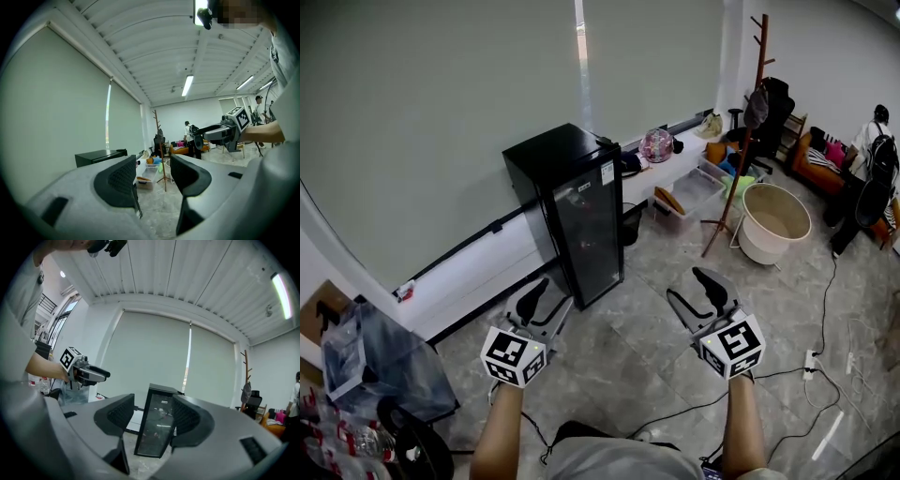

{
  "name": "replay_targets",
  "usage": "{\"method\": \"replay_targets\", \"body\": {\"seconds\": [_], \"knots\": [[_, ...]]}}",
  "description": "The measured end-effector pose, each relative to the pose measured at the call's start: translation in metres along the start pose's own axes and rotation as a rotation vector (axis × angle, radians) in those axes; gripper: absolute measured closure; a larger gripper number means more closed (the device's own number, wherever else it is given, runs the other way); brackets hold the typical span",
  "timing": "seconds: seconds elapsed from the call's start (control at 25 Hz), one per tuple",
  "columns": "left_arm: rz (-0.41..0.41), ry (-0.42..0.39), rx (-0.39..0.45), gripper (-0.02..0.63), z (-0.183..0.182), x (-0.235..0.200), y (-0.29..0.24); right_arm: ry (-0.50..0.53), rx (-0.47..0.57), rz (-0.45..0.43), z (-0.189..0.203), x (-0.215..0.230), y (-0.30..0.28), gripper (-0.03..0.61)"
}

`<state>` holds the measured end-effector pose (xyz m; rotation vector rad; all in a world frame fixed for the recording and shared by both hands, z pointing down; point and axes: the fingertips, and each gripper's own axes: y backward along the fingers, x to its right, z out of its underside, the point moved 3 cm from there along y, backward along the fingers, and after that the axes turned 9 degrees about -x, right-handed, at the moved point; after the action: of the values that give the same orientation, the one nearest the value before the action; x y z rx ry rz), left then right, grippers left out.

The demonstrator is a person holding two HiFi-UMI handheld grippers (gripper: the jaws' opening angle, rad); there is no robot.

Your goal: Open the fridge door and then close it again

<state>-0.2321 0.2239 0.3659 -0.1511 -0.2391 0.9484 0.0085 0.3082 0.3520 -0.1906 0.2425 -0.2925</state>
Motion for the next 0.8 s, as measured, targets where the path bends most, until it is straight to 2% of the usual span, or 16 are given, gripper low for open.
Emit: {"method": "replay_targets", "body": {"seconds": [0.2, 0.36, 0.48, 0.6, 0.68, 0.8], "knots": [[0.006, -0.025, -0.034, 0.411, -0.003, 0.029, -0.023, -0.035, 0.028, -0.025, 0.012, 0.031, 0.018, 0.342], [-0.016, -0.003, -0.041, 0.411, -0.005, 0.02, -0.042, -0.041, 0.003, 0.022, 0.023, 0.057, 0.006, 0.344], [-0.047, 0.033, -0.051, 0.411, 0.001, -0.001, -0.061, -0.065, -0.004, 0.016, 0.027, 0.072, -0.015, 0.344], [-0.061, 0.045, -0.068, 0.411, 0.011, -0.029, -0.086, -0.029, -0.033, 0.095, 0.032, 0.091, -0.043, 0.345], [-0.062, 0.058, -0.068, 0.411, 0.016, -0.054, -0.107, 0.001, -0.064, 0.134, 0.035, 0.105, -0.069, 0.354], [-0.074, 0.041, -0.069, 0.411, 0.018, -0.104, -0.142, -0.018, -0.059, 0.125, 0.027, 0.125, -0.118, 0.38]]}}
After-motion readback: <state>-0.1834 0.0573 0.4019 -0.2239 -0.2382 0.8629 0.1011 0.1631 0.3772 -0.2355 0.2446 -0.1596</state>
